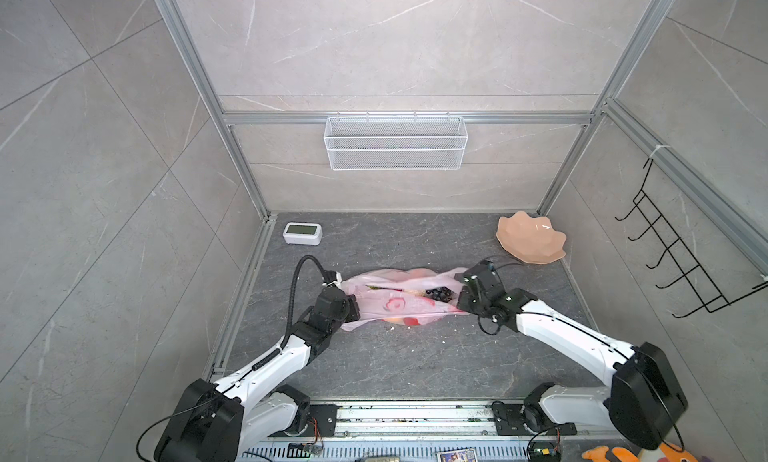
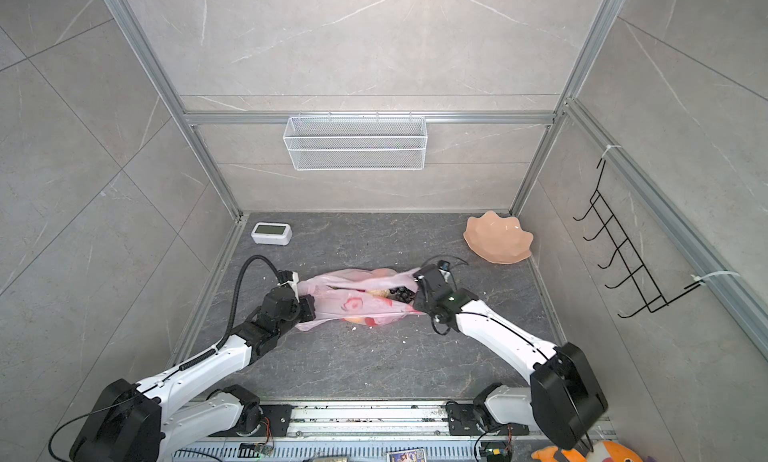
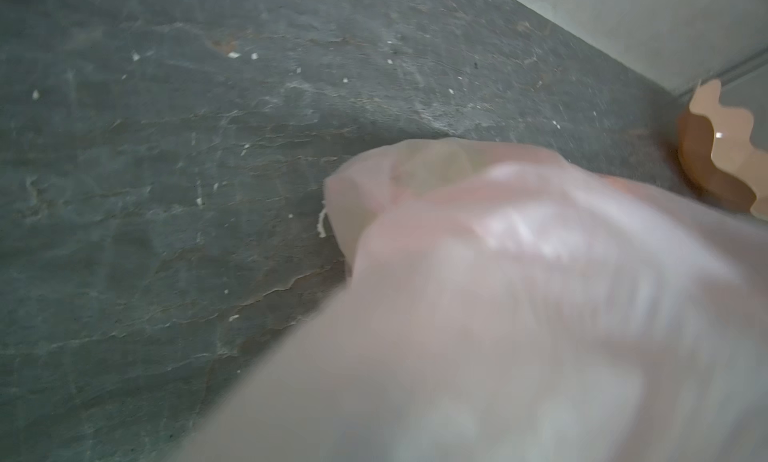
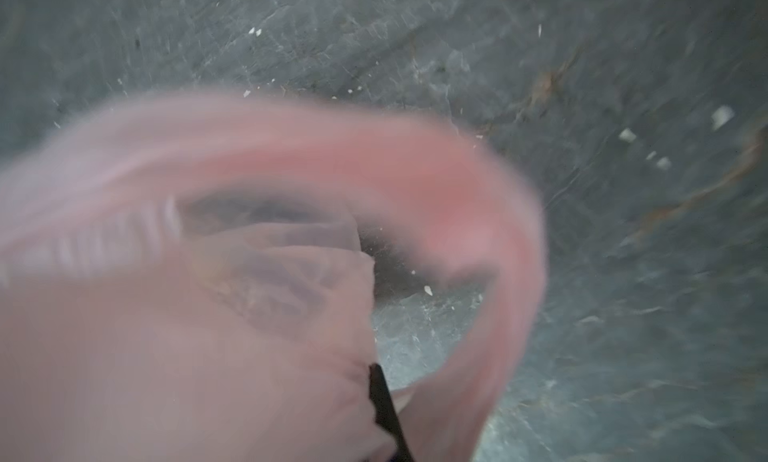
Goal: Take the fake fruits out of the plastic bag
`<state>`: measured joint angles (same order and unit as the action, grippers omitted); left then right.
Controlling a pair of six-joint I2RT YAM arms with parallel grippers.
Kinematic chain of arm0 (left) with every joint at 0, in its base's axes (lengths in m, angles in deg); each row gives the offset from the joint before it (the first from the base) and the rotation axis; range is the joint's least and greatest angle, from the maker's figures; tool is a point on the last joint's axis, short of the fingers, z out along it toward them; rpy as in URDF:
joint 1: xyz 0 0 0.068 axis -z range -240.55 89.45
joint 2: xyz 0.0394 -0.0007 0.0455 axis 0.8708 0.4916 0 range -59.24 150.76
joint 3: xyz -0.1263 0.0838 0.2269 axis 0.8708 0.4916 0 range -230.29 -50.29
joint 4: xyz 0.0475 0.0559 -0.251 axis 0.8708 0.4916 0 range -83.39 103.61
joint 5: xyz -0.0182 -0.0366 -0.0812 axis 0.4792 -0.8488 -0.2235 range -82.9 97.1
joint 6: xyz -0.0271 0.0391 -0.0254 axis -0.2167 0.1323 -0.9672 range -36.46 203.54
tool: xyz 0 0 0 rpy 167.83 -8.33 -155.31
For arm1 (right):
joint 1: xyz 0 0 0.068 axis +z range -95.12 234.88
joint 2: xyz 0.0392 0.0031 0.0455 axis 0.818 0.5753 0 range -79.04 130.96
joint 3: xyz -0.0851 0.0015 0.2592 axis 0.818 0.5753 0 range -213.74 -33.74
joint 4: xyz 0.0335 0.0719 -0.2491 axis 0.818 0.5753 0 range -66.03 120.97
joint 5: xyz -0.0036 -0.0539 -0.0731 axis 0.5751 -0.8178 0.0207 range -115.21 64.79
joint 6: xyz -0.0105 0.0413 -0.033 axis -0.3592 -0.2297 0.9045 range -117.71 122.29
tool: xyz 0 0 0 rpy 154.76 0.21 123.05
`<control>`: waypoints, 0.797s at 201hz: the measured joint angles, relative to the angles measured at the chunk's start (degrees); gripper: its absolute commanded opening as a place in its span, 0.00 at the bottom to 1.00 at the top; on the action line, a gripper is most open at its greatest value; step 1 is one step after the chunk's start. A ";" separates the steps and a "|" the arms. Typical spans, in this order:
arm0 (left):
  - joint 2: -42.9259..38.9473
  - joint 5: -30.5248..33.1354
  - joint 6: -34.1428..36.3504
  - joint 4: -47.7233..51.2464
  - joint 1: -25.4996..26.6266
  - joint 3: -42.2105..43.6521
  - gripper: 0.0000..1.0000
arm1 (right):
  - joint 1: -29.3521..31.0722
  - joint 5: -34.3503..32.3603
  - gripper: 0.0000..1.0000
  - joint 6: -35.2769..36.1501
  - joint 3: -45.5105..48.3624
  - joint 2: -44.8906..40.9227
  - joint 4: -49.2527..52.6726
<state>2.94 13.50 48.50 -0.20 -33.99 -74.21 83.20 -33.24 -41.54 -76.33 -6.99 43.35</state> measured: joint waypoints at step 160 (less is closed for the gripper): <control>3.23 2.97 -4.07 13.27 8.68 -13.90 0.67 | 0.24 15.89 0.00 -1.22 4.57 -2.93 -20.04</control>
<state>6.17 16.47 44.43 13.07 -25.31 -88.11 83.44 -17.35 -42.77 -71.76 -9.92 23.30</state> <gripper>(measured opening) 0.633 0.049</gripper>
